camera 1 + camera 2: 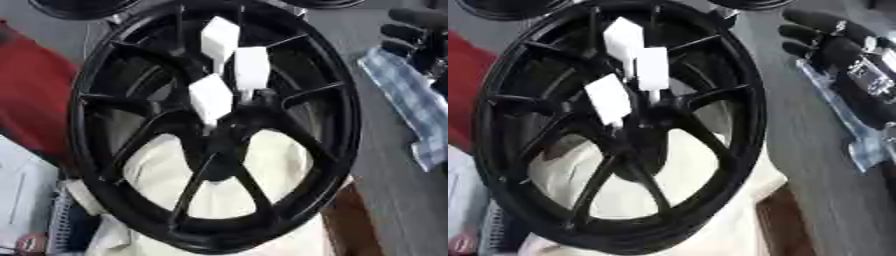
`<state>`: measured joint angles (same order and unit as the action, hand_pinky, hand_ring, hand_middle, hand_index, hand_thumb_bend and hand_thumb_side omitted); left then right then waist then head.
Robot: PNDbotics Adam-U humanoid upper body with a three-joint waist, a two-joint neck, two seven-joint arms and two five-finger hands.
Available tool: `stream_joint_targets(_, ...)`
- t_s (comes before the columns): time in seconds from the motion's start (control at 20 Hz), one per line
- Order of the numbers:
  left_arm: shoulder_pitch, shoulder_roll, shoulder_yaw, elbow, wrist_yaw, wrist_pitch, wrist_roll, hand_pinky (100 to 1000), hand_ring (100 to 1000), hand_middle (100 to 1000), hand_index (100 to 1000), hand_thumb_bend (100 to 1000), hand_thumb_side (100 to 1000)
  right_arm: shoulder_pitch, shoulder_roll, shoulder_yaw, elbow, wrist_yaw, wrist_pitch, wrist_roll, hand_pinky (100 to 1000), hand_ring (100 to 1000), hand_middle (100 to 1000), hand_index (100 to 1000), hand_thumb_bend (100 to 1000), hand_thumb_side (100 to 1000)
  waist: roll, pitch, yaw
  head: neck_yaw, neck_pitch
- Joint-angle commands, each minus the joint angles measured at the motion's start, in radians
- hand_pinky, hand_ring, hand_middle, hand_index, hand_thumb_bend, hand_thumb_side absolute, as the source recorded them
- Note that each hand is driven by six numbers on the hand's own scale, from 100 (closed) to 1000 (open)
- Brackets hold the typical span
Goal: Pull the pin out of the wheel hub.
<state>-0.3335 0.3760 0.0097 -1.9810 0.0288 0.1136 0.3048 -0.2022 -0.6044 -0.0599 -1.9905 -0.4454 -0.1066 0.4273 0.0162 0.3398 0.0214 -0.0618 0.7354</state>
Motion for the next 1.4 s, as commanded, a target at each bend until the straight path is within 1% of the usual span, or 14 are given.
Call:
stream_joint_targets(0.05,-0.006,0.009,0.002,-0.019,0.005,0.001,0.002,671,554,585,723,100,636,-0.012,-0.011,-0.001,-0.010,0.013,0.005,0.001,1000,1000,974,916,100,677,-0.002,-0.013,0.001,0.007,-0.012)
stream_joint_targets(0.2,-0.006,0.010,0.001,-0.019,0.001,-0.004,0.001,671,552,583,722,100,635,-0.028,-0.029,0.001,-0.010,0.011,-0.012,0.005,1000,1000,960,915,100,668,-0.006,-0.013,0.002,0.003,-0.012)
stream_joint_targets(0.35,-0.002,0.012,0.001,-0.019,0.000,-0.005,0.002,671,550,581,721,100,633,-0.052,-0.066,0.010,-0.010,0.008,-0.044,0.020,1000,1000,951,913,100,650,-0.012,-0.019,0.000,-0.001,-0.007)
stream_joint_targets(0.55,0.007,0.022,0.001,-0.019,-0.002,0.000,0.003,671,549,580,718,100,631,-0.100,-0.153,0.042,-0.010,0.023,-0.102,0.059,995,1000,933,906,100,628,-0.026,-0.038,-0.007,-0.003,0.003)
stream_joint_targets(0.8,0.017,0.037,0.000,-0.019,-0.004,0.005,0.004,671,548,578,717,100,628,-0.196,-0.268,0.120,-0.010,0.081,-0.164,0.121,966,1000,918,898,100,534,-0.045,-0.060,-0.013,-0.001,0.019)
stream_joint_targets(0.9,0.021,0.043,0.000,-0.019,-0.005,0.007,0.005,671,548,578,717,100,628,-0.237,-0.316,0.151,-0.010,0.110,-0.172,0.151,955,1000,910,893,100,508,-0.052,-0.065,-0.014,-0.003,0.025)
stream_joint_targets(0.95,0.022,0.045,0.000,-0.019,-0.006,0.008,0.005,671,547,578,716,100,632,-0.259,-0.340,0.165,-0.010,0.125,-0.174,0.165,949,1000,905,890,100,480,-0.054,-0.067,-0.013,-0.005,0.026)
stream_joint_targets(1.0,0.023,0.047,0.000,-0.019,-0.006,0.008,0.006,671,547,577,716,100,628,-0.280,-0.363,0.179,-0.010,0.139,-0.176,0.179,944,1000,903,887,100,489,-0.056,-0.067,-0.012,-0.006,0.027)
stream_joint_targets(1.05,0.023,0.048,0.000,-0.019,-0.005,0.009,0.006,671,546,577,716,100,628,-0.300,-0.386,0.192,-0.010,0.153,-0.178,0.190,940,1000,898,885,100,467,-0.058,-0.068,-0.011,-0.008,0.029)
stream_joint_targets(1.2,0.022,0.052,-0.004,-0.019,-0.004,0.011,0.003,672,546,577,715,100,628,-0.348,-0.454,0.229,-0.010,0.195,-0.188,0.201,930,1000,892,880,100,485,-0.062,-0.068,-0.003,-0.017,0.033)
stream_joint_targets(1.4,0.013,0.050,-0.010,-0.019,0.000,0.012,-0.003,672,546,577,715,100,629,-0.389,-0.548,0.269,-0.010,0.255,-0.191,0.181,920,1000,883,875,100,508,-0.066,-0.064,0.014,-0.033,0.031)
